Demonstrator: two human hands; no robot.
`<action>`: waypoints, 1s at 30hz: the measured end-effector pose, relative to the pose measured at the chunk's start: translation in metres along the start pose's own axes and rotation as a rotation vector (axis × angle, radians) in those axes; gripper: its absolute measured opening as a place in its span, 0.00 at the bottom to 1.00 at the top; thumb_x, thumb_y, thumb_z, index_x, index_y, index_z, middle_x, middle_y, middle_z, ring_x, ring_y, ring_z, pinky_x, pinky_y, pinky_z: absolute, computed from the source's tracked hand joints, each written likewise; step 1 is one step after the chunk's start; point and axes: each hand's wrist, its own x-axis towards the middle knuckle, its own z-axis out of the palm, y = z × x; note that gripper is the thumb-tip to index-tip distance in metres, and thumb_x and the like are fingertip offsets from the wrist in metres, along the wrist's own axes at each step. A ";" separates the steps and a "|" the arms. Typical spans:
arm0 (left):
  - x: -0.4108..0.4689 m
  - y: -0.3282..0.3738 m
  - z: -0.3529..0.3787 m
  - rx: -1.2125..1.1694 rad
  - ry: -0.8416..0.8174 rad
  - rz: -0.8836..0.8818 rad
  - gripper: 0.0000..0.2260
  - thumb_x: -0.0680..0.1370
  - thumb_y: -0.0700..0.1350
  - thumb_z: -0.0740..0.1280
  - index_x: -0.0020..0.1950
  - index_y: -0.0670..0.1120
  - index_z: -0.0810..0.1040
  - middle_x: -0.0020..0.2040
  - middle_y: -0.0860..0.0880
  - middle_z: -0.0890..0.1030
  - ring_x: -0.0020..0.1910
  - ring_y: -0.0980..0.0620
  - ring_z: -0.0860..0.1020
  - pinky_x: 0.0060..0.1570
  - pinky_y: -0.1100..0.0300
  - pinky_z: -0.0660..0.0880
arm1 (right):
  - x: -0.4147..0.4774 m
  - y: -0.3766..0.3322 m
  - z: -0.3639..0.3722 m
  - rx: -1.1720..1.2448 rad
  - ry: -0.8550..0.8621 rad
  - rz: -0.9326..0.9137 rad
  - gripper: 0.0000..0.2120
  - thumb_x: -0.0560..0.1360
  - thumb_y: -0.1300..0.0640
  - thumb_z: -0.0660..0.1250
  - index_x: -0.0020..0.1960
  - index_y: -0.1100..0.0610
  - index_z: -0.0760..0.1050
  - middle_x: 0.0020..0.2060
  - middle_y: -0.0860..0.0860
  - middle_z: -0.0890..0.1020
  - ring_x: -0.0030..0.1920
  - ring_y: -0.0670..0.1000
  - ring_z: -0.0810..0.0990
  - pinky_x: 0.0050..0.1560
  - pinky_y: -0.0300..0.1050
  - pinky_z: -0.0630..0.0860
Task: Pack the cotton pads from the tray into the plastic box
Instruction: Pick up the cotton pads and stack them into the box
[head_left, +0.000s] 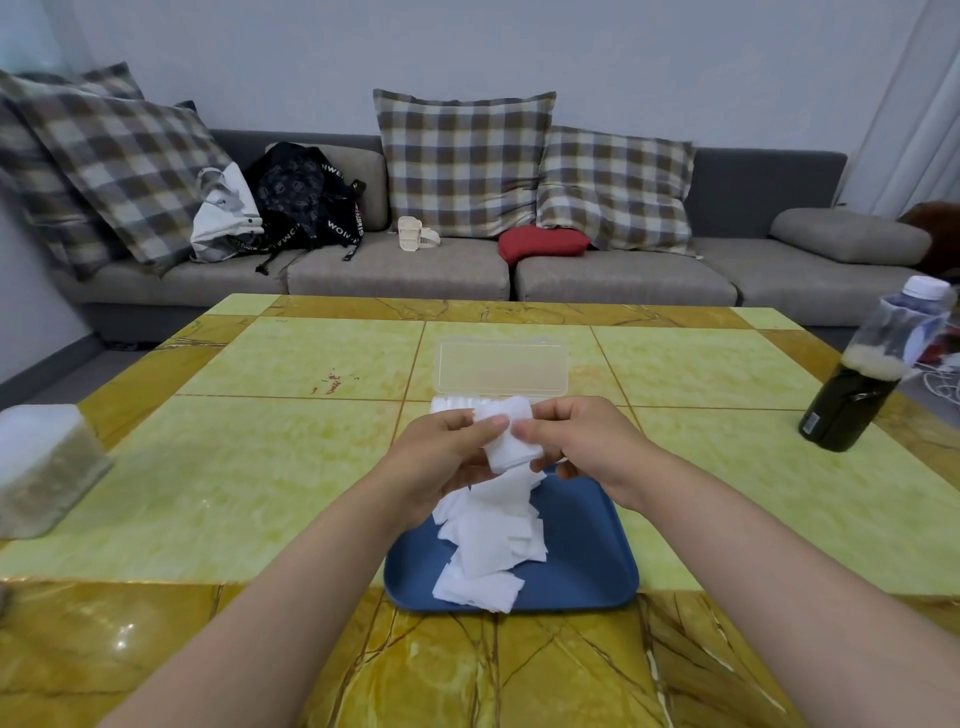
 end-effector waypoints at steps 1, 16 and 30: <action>0.001 0.000 -0.001 0.038 0.043 0.019 0.09 0.78 0.42 0.71 0.57 0.40 0.82 0.52 0.40 0.86 0.47 0.47 0.86 0.51 0.54 0.83 | 0.001 0.000 0.002 -0.002 0.006 -0.002 0.07 0.74 0.54 0.75 0.51 0.54 0.83 0.40 0.48 0.86 0.34 0.47 0.83 0.34 0.41 0.73; 0.005 -0.001 -0.025 0.078 0.277 0.040 0.08 0.81 0.39 0.65 0.59 0.42 0.80 0.52 0.42 0.84 0.44 0.47 0.82 0.45 0.57 0.83 | -0.004 0.012 0.038 -0.972 -0.239 -0.200 0.17 0.66 0.44 0.79 0.52 0.45 0.81 0.45 0.41 0.81 0.45 0.44 0.80 0.44 0.42 0.77; 0.001 -0.001 -0.021 0.131 0.213 0.049 0.06 0.79 0.38 0.70 0.51 0.37 0.84 0.48 0.38 0.86 0.43 0.44 0.85 0.43 0.56 0.84 | -0.002 -0.014 0.003 0.059 -0.139 -0.106 0.07 0.77 0.69 0.69 0.54 0.62 0.82 0.44 0.56 0.85 0.38 0.50 0.83 0.41 0.42 0.81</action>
